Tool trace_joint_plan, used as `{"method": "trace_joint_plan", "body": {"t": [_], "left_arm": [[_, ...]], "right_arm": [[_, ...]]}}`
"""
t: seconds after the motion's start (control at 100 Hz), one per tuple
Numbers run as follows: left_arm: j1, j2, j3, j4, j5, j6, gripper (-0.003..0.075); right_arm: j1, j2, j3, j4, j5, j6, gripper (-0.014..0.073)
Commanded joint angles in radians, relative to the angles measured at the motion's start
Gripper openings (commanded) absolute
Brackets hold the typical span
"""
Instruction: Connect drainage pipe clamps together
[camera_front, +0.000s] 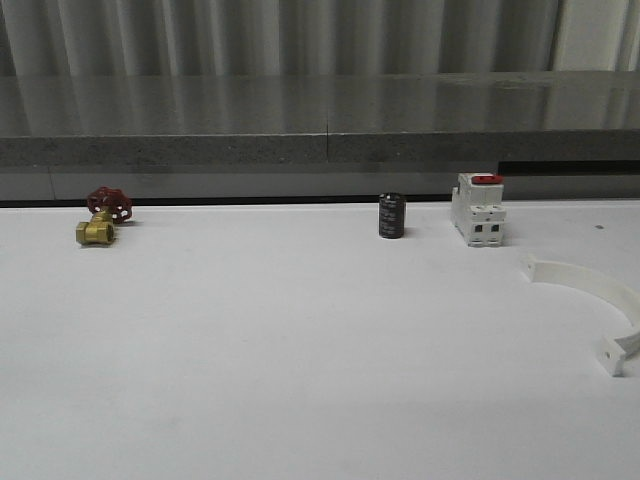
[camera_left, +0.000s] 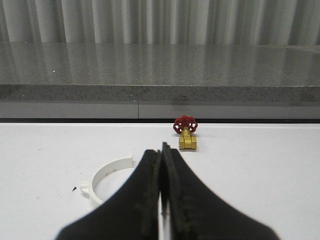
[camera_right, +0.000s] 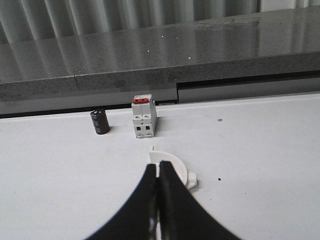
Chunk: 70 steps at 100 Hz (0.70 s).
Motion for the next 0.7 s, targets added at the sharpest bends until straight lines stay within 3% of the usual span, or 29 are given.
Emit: {"method": "trace_joint_plan", "body": {"t": [0.0, 0.31, 0.48, 0.69], "left_arm": [[0.005, -0.027, 0.045, 0.001, -0.083, -0.009, -0.0021], [0.005, -0.027, 0.033, -0.006, -0.083, -0.009, -0.0021], [0.005, -0.009, -0.051, -0.006, -0.074, -0.009, -0.0021], [0.005, 0.158, -0.284, -0.006, 0.132, -0.009, -0.0021]], "right_arm": [[0.000, 0.009, -0.017, -0.010, -0.070, -0.009, -0.0067], [0.000, 0.009, -0.017, -0.010, -0.070, -0.009, -0.0067], [0.000, 0.009, -0.017, -0.010, -0.070, -0.009, -0.0067], [0.000, 0.009, -0.017, -0.010, -0.070, -0.009, -0.0067]]}}
